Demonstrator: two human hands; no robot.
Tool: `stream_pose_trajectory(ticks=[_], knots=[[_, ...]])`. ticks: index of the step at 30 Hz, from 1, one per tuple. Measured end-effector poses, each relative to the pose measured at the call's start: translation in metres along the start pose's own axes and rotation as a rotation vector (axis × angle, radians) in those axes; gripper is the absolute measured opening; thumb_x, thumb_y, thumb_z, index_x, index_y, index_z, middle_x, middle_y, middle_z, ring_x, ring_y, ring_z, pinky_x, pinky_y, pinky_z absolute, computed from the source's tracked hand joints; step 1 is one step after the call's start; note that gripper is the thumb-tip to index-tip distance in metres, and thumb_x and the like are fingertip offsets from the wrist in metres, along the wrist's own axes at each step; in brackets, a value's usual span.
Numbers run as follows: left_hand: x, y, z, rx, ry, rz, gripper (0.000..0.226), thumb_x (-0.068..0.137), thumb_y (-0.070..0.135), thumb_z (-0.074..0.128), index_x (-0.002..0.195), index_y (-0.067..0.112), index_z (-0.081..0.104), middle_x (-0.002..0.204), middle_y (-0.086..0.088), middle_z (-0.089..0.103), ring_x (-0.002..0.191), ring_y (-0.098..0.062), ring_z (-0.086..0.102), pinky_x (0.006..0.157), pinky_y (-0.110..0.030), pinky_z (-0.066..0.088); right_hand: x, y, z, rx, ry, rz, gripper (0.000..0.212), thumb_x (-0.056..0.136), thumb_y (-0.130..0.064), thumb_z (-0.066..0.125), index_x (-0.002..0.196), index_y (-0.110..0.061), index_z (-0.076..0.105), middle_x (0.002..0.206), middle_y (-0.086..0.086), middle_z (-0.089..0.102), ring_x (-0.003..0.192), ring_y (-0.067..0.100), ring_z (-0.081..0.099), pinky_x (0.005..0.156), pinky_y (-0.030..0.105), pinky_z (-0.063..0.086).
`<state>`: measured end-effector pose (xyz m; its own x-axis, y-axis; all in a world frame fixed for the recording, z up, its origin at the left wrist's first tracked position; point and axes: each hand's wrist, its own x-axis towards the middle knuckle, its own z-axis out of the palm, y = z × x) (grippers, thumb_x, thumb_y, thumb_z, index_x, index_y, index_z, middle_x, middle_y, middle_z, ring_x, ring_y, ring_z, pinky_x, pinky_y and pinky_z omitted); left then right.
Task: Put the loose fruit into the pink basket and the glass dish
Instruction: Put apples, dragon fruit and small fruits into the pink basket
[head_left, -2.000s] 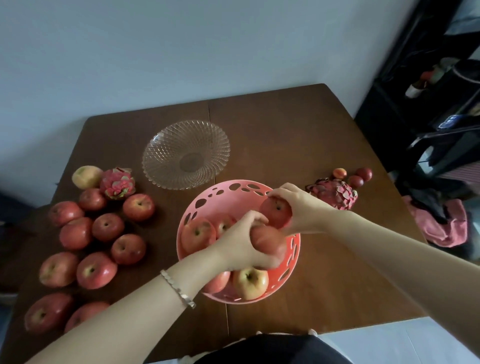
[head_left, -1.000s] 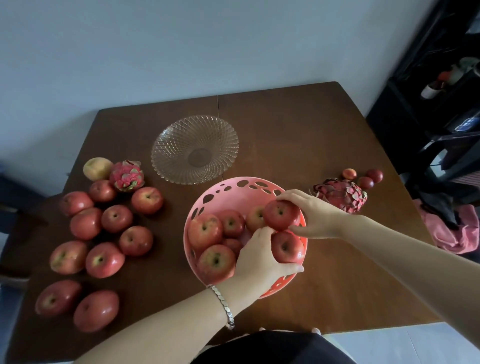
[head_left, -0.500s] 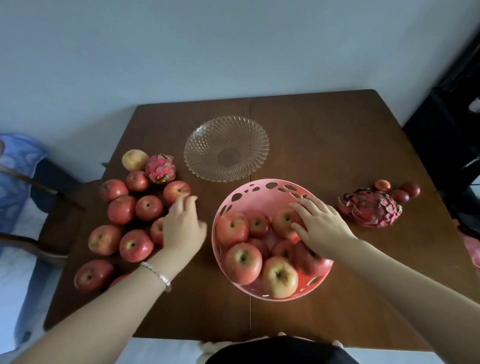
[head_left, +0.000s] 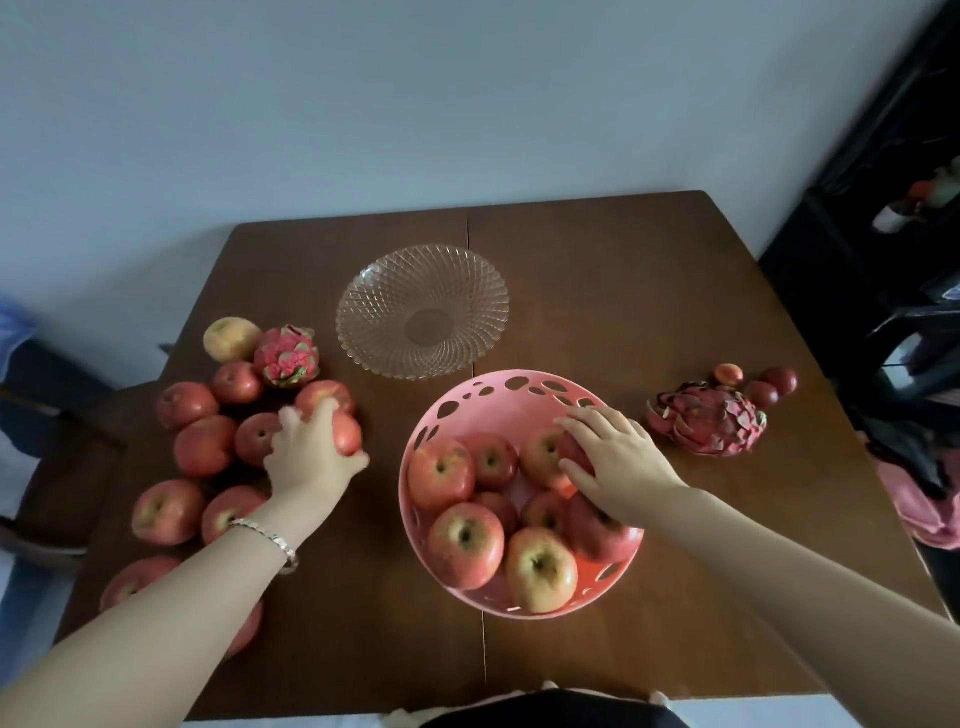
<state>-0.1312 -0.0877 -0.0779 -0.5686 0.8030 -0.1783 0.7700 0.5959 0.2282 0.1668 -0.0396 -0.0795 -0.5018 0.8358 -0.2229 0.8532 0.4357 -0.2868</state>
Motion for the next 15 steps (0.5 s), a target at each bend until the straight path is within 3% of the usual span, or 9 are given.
stream_pose_trajectory(ticks=[2,5,8,10,15], knots=[[-0.007,0.028,-0.016,-0.241,0.109,0.162,0.065,0.065,0.021,0.08,0.123,0.019,0.05,0.125,-0.016,0.041,0.109,-0.039,0.049,0.091,-0.041,0.042,0.0,0.0,0.0,0.019,-0.001,0.007,0.056,0.092,-0.041,0.044,0.143,-0.026,0.027,0.149,-0.008,0.03,0.14,0.015,0.019,0.113,0.034,0.019],[-0.02,0.073,-0.026,-0.321,0.029,0.469,0.078,0.06,0.02,0.082,0.129,0.021,0.045,0.128,-0.009,0.043,0.115,-0.029,0.047,0.1,-0.036,0.038,0.001,0.002,-0.002,0.118,0.0,0.04,0.063,0.089,-0.039,0.051,0.144,-0.023,0.023,0.149,-0.005,0.032,0.139,0.017,0.022,0.114,0.033,0.018],[-0.026,0.113,-0.011,-0.212,-0.139,0.659,0.089,0.061,0.021,0.081,0.137,0.022,0.035,0.137,-0.001,0.041,0.124,-0.024,0.041,0.1,-0.036,0.039,0.002,0.004,-0.008,0.274,0.01,0.096,0.065,0.086,-0.033,0.057,0.143,-0.021,0.026,0.144,-0.001,0.037,0.134,0.021,0.032,0.111,0.032,0.023],[-0.025,0.137,0.005,-0.08,-0.207,0.75,0.082,0.066,0.02,0.078,0.136,0.019,0.035,0.14,0.002,0.04,0.127,-0.022,0.039,0.097,-0.036,0.04,0.001,0.006,-0.01,0.34,-0.004,0.116,0.065,0.084,-0.029,0.059,0.141,-0.022,0.028,0.141,-0.002,0.038,0.127,0.022,0.04,0.107,0.031,0.031],[-0.013,0.167,0.04,0.144,-0.172,0.981,0.055,0.074,0.004,0.067,0.123,0.014,0.045,0.132,0.0,0.048,0.122,-0.022,0.043,0.09,-0.039,0.049,0.005,0.01,-0.011,0.433,-0.033,0.148,0.069,0.081,-0.028,0.059,0.142,-0.024,0.026,0.141,-0.003,0.034,0.117,0.022,0.047,0.101,0.035,0.04]])
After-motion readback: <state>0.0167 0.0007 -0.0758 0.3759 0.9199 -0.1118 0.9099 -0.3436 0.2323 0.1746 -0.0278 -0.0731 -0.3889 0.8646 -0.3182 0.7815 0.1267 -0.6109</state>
